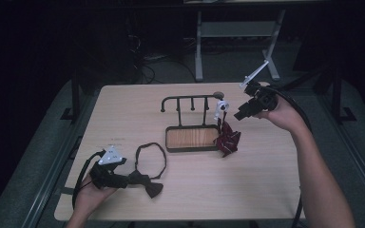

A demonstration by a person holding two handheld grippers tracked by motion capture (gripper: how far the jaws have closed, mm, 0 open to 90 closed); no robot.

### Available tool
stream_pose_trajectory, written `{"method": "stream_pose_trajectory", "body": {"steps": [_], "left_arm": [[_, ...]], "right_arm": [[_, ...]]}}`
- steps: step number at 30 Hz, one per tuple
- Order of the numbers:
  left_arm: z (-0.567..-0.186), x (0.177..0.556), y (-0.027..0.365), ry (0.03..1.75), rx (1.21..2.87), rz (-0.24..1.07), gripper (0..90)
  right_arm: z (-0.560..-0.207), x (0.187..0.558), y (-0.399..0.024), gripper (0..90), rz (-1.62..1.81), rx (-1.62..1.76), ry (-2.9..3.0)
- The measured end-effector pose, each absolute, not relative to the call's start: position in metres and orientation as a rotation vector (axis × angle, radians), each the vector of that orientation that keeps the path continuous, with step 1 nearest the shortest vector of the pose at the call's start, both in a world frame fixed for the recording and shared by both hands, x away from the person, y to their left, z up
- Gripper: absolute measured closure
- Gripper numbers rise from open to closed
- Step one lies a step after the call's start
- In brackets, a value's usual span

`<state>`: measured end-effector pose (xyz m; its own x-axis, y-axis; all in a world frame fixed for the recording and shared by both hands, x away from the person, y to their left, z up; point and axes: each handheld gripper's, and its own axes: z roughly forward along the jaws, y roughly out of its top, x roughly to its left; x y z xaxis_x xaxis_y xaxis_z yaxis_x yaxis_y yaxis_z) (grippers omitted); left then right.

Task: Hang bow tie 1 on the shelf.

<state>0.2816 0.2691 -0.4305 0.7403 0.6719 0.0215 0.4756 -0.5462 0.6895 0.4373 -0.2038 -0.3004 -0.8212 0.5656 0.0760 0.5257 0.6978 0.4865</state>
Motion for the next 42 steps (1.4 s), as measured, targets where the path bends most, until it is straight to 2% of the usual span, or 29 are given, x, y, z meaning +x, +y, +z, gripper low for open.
{"method": "stream_pose_trajectory", "body": {"steps": [10, 18, 42], "left_arm": [[-0.431, 0.282, 0.269, 0.862, 2.252, 0.368, 26.5], [-0.43, 0.281, 0.269, 0.866, 2.253, 0.373, 26.5], [-0.431, 0.282, 0.268, 0.867, 2.26, 0.373, 26.3]], "right_arm": [[-0.316, 0.427, -0.211, 42.7, 0.794, 0.939, 2.826], [-0.325, 0.417, -0.217, 37.4, 0.816, 0.953, 2.809], [-0.366, 0.386, -0.228, 33.8, 0.918, 0.966, 2.774]]}}
